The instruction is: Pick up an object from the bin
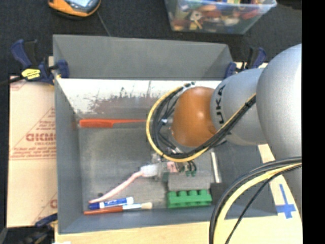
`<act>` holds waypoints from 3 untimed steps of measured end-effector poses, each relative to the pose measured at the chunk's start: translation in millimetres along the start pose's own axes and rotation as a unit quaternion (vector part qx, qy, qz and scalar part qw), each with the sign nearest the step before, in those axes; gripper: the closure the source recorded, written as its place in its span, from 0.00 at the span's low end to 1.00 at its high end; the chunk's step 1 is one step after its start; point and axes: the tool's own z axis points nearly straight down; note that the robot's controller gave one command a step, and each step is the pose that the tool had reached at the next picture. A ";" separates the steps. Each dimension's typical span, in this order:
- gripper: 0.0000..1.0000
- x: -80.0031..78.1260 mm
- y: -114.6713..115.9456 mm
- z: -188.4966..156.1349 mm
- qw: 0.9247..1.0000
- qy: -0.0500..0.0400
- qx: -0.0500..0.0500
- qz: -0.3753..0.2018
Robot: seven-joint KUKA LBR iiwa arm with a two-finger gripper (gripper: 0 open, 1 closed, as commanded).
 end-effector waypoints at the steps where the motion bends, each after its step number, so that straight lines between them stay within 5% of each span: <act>1: 1.00 0.0 0.0 -0.1 1.000 0.000 0.000 0.000; 3: 1.00 0.0 -1.2 -33.3 1.000 0.000 0.001 0.000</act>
Offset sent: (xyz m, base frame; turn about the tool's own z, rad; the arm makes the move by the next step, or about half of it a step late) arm -0.0001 -0.0001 0.0346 -0.0002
